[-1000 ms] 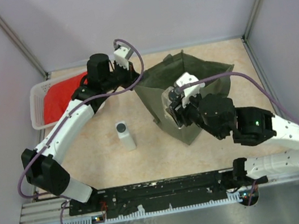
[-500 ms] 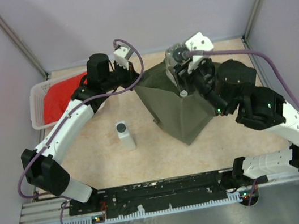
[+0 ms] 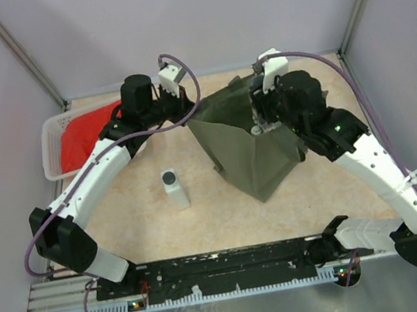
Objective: Place the personal care products into the canvas bag
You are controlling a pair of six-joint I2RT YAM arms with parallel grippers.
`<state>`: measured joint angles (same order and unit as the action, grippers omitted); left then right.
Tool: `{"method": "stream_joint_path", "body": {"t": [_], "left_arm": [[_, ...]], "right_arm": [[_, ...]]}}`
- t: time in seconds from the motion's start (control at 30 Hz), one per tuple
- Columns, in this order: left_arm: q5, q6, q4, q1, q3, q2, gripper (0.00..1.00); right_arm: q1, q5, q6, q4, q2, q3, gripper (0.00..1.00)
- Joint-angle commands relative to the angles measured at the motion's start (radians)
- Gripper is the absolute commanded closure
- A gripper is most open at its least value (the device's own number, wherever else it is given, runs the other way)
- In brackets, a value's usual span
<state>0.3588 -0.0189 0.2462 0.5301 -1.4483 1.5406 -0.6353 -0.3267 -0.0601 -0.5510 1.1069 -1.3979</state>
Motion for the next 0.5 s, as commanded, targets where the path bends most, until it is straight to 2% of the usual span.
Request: {"method": "stream_joint_path", "body": {"t": [0.0, 0.23, 0.47], "left_arm": [[0.002, -0.003, -0.021, -0.013, 0.003, -0.035, 1.00], [0.005, 0.000, -0.027, -0.012, 0.009, -0.031, 1.00], [0.007, 0.000, -0.030, -0.012, 0.020, -0.042, 1.00]], "right_arm": [[0.002, 0.128, 0.093, 0.097, -0.057, 0.014, 1.00], [0.004, 0.212, 0.160, 0.049, -0.117, 0.141, 1.00], [0.123, 0.454, 0.177, 0.174, -0.114, 0.289, 1.00]]}}
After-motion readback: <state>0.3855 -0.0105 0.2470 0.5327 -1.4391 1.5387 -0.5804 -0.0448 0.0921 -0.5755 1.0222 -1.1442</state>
